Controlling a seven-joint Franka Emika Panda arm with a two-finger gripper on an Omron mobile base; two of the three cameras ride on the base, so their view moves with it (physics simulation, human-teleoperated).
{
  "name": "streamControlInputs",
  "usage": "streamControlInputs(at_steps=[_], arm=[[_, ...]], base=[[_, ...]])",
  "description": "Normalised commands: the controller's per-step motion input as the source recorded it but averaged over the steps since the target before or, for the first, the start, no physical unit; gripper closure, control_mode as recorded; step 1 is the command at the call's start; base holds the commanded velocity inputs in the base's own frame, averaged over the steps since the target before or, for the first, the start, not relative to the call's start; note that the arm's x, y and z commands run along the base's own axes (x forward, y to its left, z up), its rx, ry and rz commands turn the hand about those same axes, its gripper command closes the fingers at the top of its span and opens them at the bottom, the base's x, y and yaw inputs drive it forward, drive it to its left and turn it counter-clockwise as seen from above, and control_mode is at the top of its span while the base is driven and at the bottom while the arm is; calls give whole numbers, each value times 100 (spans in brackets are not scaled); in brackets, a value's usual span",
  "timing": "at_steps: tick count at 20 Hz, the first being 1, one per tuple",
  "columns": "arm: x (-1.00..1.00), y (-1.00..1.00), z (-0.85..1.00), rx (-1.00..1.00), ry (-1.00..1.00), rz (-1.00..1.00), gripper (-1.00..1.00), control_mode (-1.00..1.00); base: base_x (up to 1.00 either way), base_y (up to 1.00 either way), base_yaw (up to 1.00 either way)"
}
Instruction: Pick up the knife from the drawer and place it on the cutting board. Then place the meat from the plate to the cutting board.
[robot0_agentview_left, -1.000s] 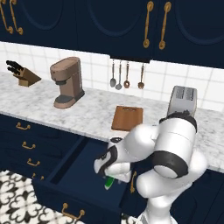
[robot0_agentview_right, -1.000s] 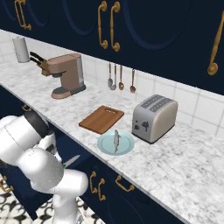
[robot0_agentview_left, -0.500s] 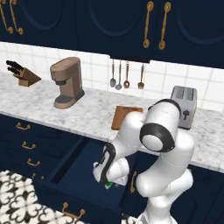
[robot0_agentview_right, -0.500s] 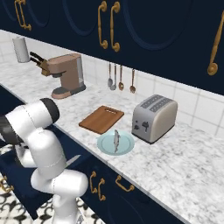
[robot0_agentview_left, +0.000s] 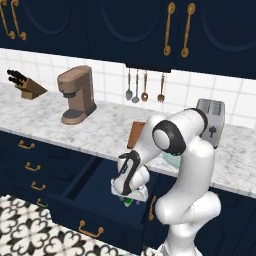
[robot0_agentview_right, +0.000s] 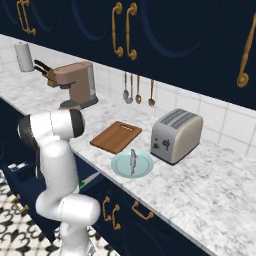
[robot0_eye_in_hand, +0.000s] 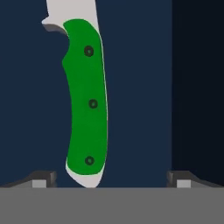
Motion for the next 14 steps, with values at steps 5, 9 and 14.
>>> streamControlInputs(at_steps=[5, 9, 14], arm=[[-20, 14, -27, 0, -8, 0, -100, -100], [6, 2, 0, 9, -25, 0, -100, -100], [-1, -21, -17, 12, -24, 0, -100, -100]], base=[[0, 0, 0], [0, 0, 0], [0, 0, 0]])
